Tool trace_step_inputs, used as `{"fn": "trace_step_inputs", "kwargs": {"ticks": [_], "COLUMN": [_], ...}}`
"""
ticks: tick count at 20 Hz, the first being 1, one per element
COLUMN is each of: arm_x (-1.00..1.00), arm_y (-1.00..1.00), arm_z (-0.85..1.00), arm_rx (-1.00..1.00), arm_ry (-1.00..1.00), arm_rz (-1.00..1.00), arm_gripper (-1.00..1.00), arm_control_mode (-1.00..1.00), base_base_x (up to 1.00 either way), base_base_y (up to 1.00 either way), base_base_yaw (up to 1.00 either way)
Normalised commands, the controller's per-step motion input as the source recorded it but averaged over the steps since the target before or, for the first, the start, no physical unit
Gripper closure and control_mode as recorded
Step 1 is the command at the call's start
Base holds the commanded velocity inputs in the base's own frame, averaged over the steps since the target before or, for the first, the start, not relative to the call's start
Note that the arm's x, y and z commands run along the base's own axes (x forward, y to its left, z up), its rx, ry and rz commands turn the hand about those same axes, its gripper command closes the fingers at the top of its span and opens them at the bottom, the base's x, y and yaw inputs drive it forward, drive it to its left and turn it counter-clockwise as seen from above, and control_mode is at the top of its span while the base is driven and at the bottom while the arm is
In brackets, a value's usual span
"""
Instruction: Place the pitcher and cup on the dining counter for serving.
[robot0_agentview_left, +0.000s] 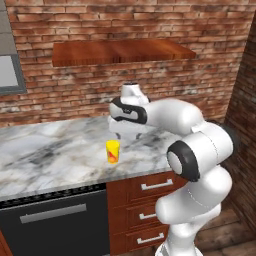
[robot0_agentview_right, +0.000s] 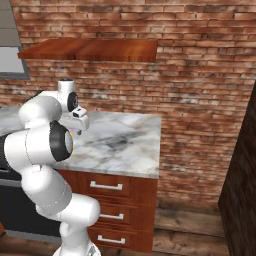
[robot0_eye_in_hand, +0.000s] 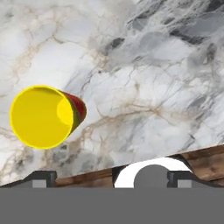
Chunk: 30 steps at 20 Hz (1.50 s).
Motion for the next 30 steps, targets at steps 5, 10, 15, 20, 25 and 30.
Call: {"fn": "trace_step_inputs", "kwargs": {"ticks": [5,10,15,20,25,30], "arm_x": [0.37,0.26,0.18,0.19,0.21,0.04], "arm_y": [0.29,0.12,0.01,0.01,0.06,0.06], "arm_z": [-0.35,-0.41,-0.48,-0.45,-0.3,-0.13], "arm_rx": [0.0,0.0,0.0,0.0,0.0,-0.01], "arm_ry": [0.05,0.06,0.04,0.01,0.0,0.01], "arm_rz": [0.0,0.0,0.0,0.0,0.0,0.0], "arm_gripper": [-1.0,-1.0,-1.0,-1.0,-1.0,1.0], "arm_control_mode": [-1.0,-1.0,-1.0,-1.0,-1.0,-1.0], "base_base_x": [0.0,0.0,0.0,0.0,0.0,0.0], "base_base_y": [0.0,0.0,0.0,0.0,0.0,0.0], "base_base_yaw": [0.0,0.0,0.0,0.0,0.0,0.0]}}
